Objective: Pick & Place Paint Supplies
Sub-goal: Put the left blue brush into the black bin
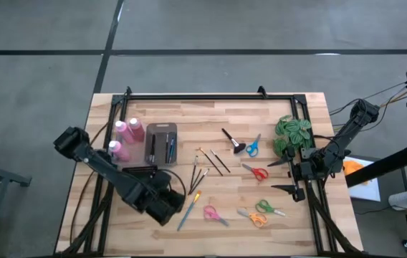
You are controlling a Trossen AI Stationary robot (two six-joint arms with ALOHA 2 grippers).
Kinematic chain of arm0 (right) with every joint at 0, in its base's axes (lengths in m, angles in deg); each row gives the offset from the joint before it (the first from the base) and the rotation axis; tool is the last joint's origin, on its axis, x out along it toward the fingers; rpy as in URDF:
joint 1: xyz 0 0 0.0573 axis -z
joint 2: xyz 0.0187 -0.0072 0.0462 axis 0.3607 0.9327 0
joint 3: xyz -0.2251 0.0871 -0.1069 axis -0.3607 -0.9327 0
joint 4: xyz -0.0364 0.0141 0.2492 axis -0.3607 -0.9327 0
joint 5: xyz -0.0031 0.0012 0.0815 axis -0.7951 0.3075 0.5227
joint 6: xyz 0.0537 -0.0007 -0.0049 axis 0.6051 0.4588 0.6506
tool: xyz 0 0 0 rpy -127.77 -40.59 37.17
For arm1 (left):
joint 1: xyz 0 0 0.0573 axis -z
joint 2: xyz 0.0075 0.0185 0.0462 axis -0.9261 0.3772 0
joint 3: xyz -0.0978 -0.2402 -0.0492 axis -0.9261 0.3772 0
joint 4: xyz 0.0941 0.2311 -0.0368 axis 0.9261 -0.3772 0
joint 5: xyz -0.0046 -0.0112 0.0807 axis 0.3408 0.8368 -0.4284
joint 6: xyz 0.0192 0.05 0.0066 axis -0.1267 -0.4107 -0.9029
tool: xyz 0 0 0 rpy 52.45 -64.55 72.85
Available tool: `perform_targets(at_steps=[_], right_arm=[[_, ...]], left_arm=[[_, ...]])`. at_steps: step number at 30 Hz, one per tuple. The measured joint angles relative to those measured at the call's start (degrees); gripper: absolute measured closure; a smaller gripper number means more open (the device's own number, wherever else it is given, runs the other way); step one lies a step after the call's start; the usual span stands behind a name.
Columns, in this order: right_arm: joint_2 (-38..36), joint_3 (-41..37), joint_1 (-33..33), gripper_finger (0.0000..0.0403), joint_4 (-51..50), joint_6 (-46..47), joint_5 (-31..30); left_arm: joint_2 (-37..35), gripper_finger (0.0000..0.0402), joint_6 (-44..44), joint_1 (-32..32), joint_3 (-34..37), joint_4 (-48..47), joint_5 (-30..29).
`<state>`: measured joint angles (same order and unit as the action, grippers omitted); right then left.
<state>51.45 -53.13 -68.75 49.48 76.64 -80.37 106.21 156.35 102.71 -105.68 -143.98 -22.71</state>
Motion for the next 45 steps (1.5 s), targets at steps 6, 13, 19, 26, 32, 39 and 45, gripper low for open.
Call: perform_targets(at_steps=[6, 13, 19, 26, 32, 39, 45], right_arm=[[0.01, 0.0, 0.01, 0.0062, 0.01, -0.02, 0.0], [0.01, 0.0, 0.01, 0.0062, -0.03, 0.05, 0.01], [-0.03, 0.0, 0.0, 0.0062, -0.03, 0.0, 0.0], [0.01, 0.0, 0.01, 0.0062, 0.0, 0.0, 0.01], [0.01, 0.0, -0.01, 0.0062, -0.01, -0.02, 0.01], [-0.01, 0.0, 0.01, 0.0062, 0.0, 0.01, 0.01], [-0.01, -0.01, 0.01, 0.0062, 0.01, -0.04, -0.01]], left_arm=[[4.67, 0.0232, -1.83, 2.06, -0.06, 3.25, 4.31], [10.42, 0.0232, -7.28, 2.16, -3.01, 5.45, 6.5], [12.93, 0.0231, -9.33, 2.16, -3.43, 9.94, 5.56], [17.15, 0.0231, -9.86, 2.21, -3.43, 15.49, 5.44], [18.5, 0.0231, -12.19, 2.21, -3.43, 16.69, 5.27], [19.27, 0.0231, -18.38, 2.16, -3.37, 18.84, 3.69], [22.13, 0.0231, -19.98, 2.16, -3.39, 18.82, 4.31]])
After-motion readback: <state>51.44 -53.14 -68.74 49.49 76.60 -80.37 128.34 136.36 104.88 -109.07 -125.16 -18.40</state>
